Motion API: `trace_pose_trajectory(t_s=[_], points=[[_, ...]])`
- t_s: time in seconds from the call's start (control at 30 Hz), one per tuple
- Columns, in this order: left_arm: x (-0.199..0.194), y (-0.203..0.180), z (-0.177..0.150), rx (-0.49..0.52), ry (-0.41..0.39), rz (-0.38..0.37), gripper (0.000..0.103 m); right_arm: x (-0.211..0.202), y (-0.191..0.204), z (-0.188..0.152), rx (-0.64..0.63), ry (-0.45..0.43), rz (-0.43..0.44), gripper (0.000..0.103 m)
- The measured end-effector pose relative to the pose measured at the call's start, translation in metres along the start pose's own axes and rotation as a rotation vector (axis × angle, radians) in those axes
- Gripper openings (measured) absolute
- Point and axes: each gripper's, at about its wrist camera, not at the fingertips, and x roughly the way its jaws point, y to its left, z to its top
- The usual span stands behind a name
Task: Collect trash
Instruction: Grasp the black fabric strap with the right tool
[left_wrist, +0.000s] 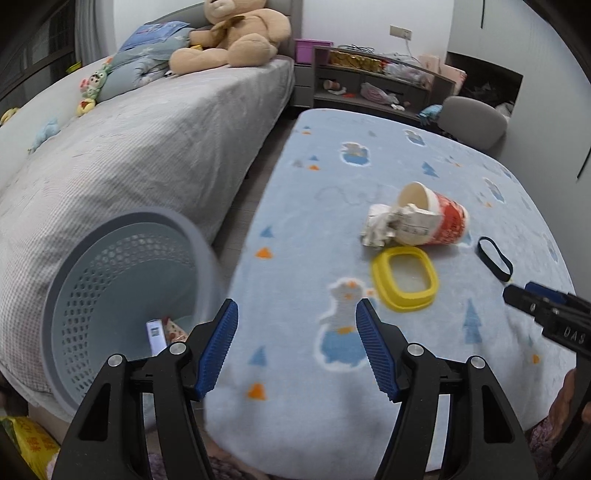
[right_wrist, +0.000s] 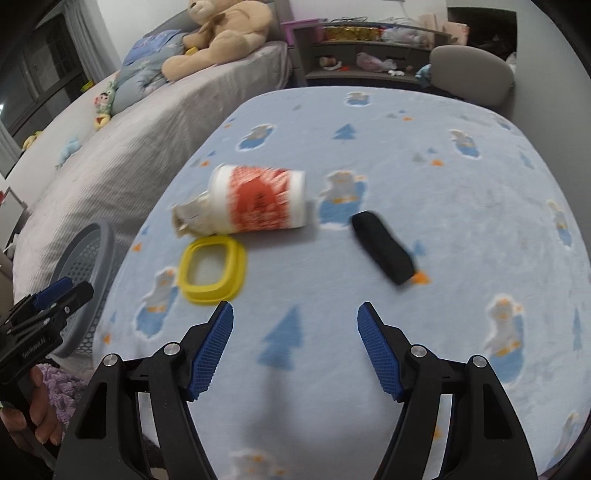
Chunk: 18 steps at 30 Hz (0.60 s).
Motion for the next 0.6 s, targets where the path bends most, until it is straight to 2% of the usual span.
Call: trace_pose_trajectory(t_s=[0.3, 0.6], points=[[0.025, -0.044, 0.008, 0.015, 0.052, -0.01, 0.064, 0.015, -0.038, 0.028, -0.059, 0.024, -0.029, 0.069], [0.047, -0.068, 0.01, 0.007, 0.088, -0.003, 0.064, 0.039, -0.057, 0.043, -0.064, 0.062, 0.002, 0.069]])
